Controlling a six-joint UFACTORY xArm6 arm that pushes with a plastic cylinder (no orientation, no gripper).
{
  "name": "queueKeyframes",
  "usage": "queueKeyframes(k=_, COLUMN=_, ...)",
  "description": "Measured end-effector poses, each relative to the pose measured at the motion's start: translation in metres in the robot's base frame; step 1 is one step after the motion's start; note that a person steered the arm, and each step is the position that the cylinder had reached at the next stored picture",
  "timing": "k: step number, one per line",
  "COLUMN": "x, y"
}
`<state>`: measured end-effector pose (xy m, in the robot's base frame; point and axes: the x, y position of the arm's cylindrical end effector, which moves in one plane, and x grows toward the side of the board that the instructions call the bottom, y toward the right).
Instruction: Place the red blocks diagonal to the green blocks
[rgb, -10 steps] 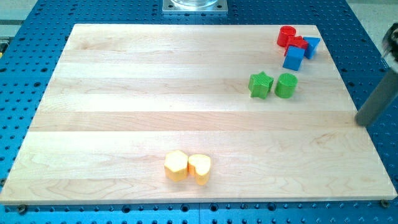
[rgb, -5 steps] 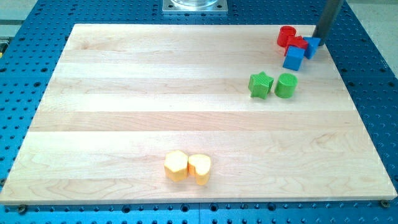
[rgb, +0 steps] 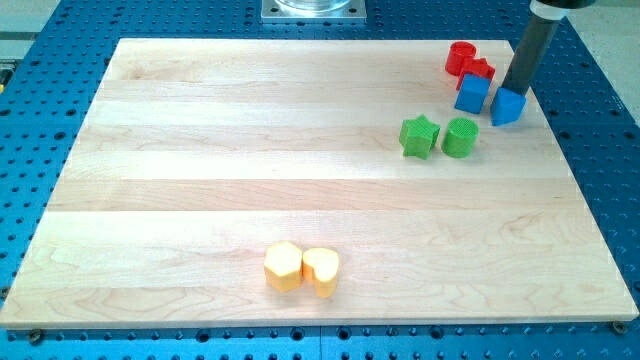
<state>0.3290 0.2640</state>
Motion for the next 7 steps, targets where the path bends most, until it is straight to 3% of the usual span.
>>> queueKeyframes(k=2, x=-0.026, y=0.008)
queueKeyframes(k=7, x=-0.057, y=-0.115)
